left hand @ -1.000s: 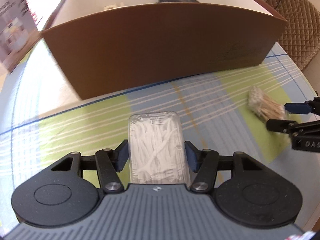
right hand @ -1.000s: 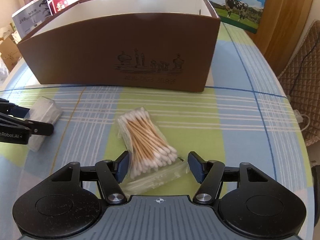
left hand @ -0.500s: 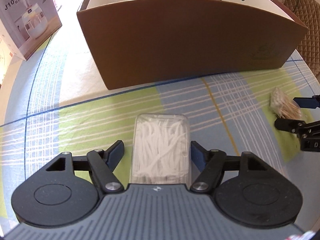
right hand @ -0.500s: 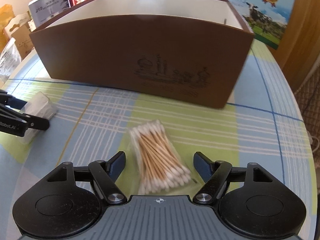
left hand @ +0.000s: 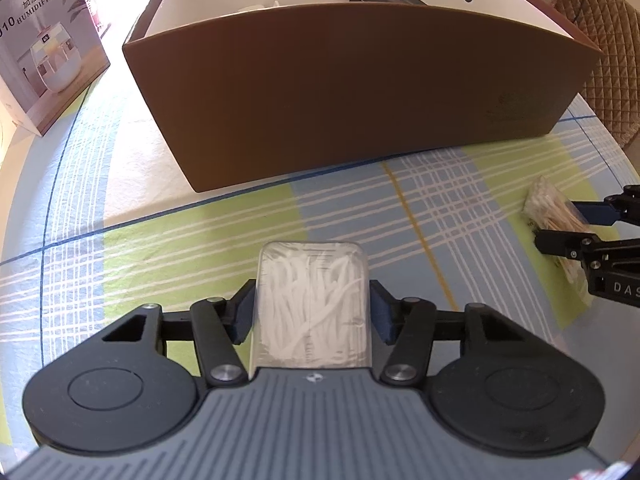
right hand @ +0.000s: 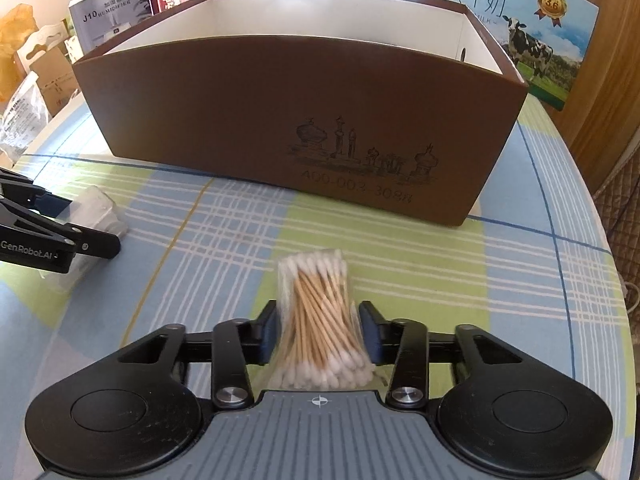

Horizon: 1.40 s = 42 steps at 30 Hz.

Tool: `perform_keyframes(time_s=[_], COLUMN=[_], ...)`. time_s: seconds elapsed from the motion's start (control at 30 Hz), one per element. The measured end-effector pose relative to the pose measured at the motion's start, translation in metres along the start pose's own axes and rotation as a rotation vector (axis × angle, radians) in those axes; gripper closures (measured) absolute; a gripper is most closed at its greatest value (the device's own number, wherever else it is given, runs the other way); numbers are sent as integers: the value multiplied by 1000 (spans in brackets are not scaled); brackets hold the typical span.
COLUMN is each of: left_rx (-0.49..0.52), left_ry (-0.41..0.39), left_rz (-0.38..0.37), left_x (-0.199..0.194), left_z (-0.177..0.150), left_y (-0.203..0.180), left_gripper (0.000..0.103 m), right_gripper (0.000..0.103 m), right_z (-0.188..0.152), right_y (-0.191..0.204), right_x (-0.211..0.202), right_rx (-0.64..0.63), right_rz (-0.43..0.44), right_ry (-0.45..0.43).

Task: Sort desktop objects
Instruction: 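Grasp the clear floss pick box with the left tool while the right tool grasps the cotton swab bag, then lift the floss box and cotton swab bag and carry them over the brown box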

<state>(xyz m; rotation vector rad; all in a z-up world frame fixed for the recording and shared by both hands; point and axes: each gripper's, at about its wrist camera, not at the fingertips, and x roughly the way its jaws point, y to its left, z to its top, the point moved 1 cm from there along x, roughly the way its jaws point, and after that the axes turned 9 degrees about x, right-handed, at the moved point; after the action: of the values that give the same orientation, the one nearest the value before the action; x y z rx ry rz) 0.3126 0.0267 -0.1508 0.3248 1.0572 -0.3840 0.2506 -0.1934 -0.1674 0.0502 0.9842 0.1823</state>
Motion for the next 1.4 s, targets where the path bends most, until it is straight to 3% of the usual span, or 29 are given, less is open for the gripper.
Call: perform_keyframes(time_s=[0.27, 0.67, 1.07, 1.4], left_rx=[20, 32, 0, -12], left_ry=[-4, -2, -113, -233], left_rz=[-13, -78, -78, -70], left_x=[-5, -16, -63, -102], left_z=[-4, -14, -6, 23], left_y=[-10, -29, -21, -8], left_gripper=[51, 51, 51, 51], right_gripper=[76, 79, 79, 79], right_z=[-3, -12, 4, 37], right_y=[4, 26, 26, 17], right_x=[-8, -17, -47, -75], right_rx=[18, 32, 93, 132], right_rz=[52, 158, 224, 234], right_ry=[50, 121, 55, -50])
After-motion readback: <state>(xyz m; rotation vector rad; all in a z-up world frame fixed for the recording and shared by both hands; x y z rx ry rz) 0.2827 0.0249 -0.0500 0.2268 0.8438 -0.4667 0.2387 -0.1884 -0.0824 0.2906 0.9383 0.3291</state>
